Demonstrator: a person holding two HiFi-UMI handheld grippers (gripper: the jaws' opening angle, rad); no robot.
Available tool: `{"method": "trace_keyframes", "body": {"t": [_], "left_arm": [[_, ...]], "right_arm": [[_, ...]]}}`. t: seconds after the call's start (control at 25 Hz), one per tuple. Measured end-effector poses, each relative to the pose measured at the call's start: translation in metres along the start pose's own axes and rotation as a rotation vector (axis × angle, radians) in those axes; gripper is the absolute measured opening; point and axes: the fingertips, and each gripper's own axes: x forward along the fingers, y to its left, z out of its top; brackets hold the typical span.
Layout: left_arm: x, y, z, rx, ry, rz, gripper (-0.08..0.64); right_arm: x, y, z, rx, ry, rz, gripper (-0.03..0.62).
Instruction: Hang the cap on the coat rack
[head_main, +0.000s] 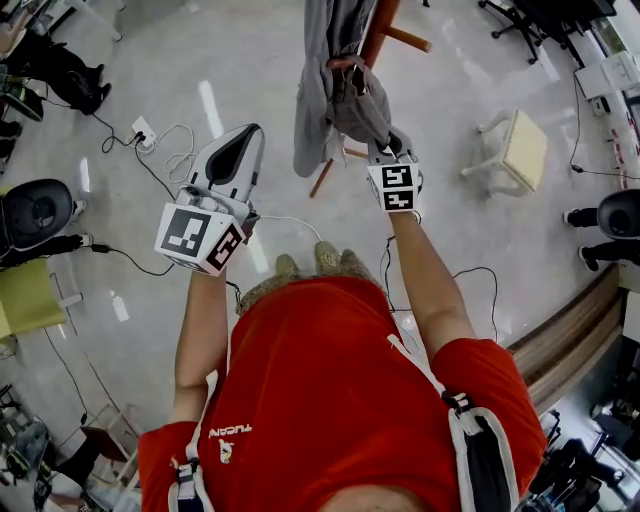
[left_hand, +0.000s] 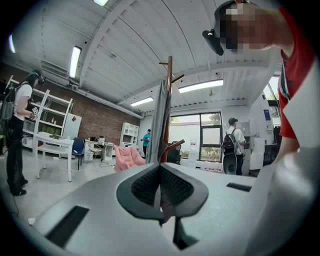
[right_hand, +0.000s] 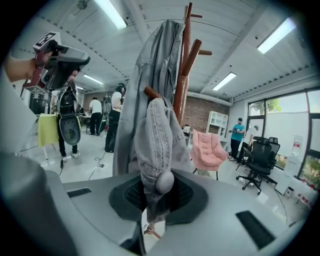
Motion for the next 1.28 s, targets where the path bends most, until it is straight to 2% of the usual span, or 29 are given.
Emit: {"method": "trace_keyframes", "body": {"t": [0.04, 0.16, 0.28, 0.4, 0.6, 0.76, 0.92, 1.12, 1.28], "left_arm": [[0.000, -0.001, 0.000, 0.000, 0.001, -0.005, 0.009], [-0.001, -0.004, 0.002, 0.003, 0.001, -0.019, 0.009], [-0.004, -0.006, 0.003, 0.003, 0.000, -0.031, 0.009], [-0.006, -0.010, 0.001, -0.002, -0.002, -0.044, 0.009], [-0.004, -0.017, 0.000, -0.010, -0.011, -0.067, 0.009], [0.000, -0.024, 0.001, -0.017, -0.028, -0.086, 0.009], [0.001, -0.031, 0.005, -0.024, -0.052, -0.101, 0.009], [-0.003, -0.040, 0.016, -0.020, -0.085, -0.116, 0.009], [-0.006, -0.046, 0.024, -0.006, -0.108, -0.123, 0.009]], "right_arm": [[0.000, 0.003, 0.001, 0.009, -0.006, 0.013, 0.054], [-0.003, 0.012, 0.003, 0.034, -0.024, 0.059, 0.189], [-0.010, 0.025, 0.004, 0.026, -0.040, 0.113, 0.240], [-0.022, 0.036, 0.005, 0.009, -0.057, 0.145, 0.256], [-0.044, 0.042, 0.031, 0.007, -0.133, 0.157, 0.256], [-0.070, 0.044, 0.083, 0.001, -0.265, 0.166, 0.255], [-0.095, 0.053, 0.141, 0.015, -0.399, 0.223, 0.247], [-0.130, 0.068, 0.199, 0.012, -0.534, 0.286, 0.166], [-0.152, 0.079, 0.229, -0.001, -0.604, 0.314, 0.086]]}}
